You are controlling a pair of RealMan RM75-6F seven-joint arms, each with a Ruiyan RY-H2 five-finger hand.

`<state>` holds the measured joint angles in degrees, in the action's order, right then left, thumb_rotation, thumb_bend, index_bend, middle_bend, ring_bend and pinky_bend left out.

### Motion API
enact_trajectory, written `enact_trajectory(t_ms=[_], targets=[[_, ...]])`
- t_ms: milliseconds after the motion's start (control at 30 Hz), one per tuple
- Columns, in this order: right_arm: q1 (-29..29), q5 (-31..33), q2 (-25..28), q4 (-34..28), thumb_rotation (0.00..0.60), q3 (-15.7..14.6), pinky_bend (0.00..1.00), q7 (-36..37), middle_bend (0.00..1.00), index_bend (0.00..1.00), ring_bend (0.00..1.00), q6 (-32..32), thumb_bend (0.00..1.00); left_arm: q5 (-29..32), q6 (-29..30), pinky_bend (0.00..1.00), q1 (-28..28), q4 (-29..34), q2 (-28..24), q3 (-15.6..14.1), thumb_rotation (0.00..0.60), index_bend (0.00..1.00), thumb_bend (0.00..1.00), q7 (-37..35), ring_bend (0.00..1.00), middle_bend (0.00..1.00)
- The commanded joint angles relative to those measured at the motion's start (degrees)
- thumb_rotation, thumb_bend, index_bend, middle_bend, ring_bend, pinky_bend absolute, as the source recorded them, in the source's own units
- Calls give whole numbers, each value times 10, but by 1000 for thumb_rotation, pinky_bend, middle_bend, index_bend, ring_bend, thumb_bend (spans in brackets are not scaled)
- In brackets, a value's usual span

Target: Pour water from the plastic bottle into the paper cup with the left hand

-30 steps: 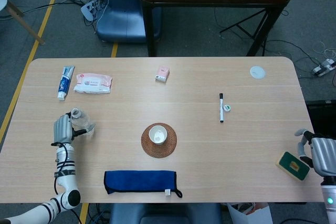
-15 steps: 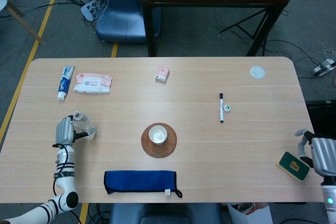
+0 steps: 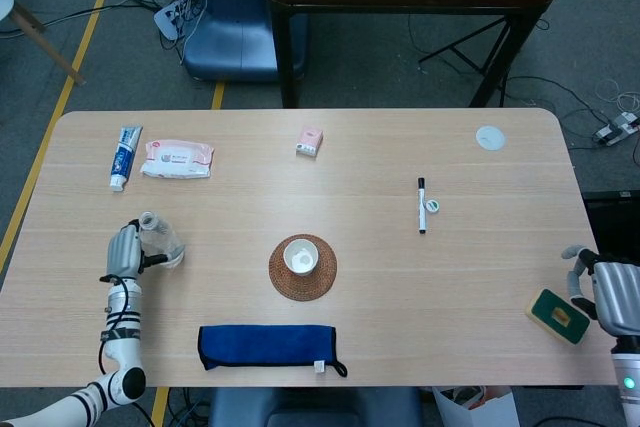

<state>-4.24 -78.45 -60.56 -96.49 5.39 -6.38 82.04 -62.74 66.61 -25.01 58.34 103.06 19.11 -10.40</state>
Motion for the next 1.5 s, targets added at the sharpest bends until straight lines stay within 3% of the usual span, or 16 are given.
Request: enact_trajectory(t_ms=[33,733,1000,1333,1500], targets=[[0,-2,-1,2,600,0,541,2,545,419,503,2,542,0,1,238,3,4,-3,1,600,414,77,-4,269,491],[0,-3,-3,3,600,-1,541,0,545,419,503,1,543,-6,-1,186,8,39,-23,-2,600,327,76,-3,205,426],[0,-2,-3,4,600,-1,542,0,545,419,503,-1,542,1,-8,160,13,52,-32,-3,600,291,67,1,155,349],[-1,0,-4,4,600,-2,541,-3,545,419,503,-4,542,21,-19,92,18,80,-52,-1,600,150,56,21,111,291],[0,0,-3,3,600,-1,541,-3,545,419,503,-2,542,39,-57,3,19,114,-84,-8,600,54,57,41,26,180]])
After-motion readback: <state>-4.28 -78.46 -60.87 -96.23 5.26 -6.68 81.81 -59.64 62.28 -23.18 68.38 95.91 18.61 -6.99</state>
